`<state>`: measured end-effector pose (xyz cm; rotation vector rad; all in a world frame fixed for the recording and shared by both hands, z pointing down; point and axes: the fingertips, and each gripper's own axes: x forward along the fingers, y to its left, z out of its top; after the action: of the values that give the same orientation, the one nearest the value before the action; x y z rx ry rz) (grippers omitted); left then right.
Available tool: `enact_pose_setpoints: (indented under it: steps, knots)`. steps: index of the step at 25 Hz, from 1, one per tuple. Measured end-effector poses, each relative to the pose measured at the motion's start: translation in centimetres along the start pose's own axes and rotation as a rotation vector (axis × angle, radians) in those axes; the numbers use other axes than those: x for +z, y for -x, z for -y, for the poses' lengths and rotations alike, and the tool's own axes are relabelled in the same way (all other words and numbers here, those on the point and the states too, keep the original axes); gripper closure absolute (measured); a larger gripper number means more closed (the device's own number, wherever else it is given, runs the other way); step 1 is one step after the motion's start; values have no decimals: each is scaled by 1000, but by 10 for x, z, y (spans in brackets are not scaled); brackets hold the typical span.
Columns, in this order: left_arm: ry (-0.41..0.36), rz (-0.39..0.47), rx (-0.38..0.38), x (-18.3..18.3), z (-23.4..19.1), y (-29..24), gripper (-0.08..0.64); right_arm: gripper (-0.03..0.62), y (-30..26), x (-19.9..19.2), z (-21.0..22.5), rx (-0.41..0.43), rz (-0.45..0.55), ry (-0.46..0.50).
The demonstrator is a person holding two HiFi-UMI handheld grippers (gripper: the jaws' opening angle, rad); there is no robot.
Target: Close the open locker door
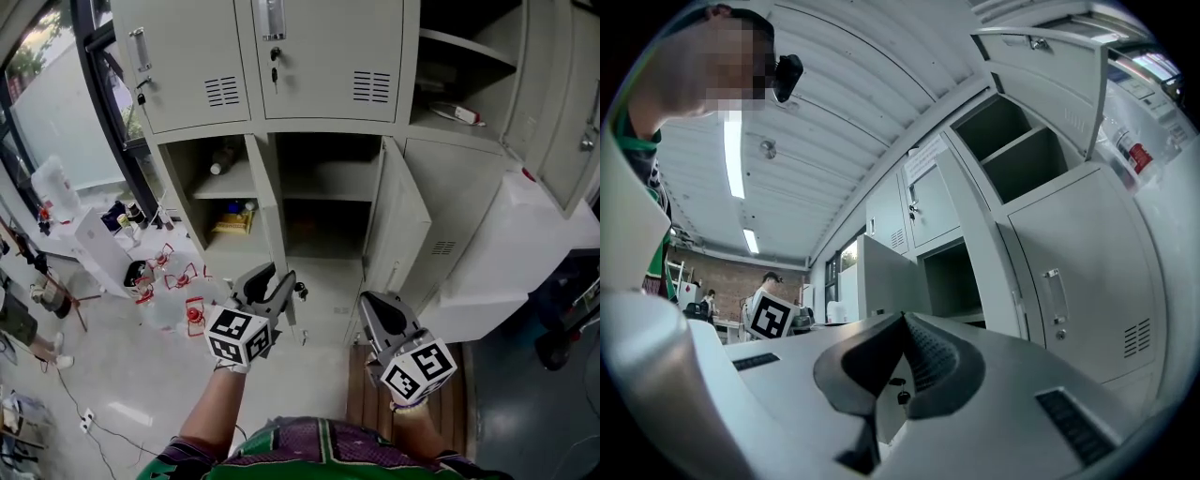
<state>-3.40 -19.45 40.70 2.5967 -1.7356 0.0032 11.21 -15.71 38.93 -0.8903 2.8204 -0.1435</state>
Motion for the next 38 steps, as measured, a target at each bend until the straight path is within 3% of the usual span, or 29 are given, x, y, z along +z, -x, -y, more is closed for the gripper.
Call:
enact_pose_setpoints:
  steps: [7,17,26,38]
  knots:
    - [2,2,20,1,-2,4,396,586,-13,-4,0,59,-22,3]
    - [12,10,41,2,-24,32,422,586,-56,-23,-6,68,-79,-3]
    - [-18,8,81,3,-74,69,453,586,-115,-28,-37,115,-102,24]
    - [-3,17,94,5,-147,100,457,586,-163,-28,-62,52,-123,59]
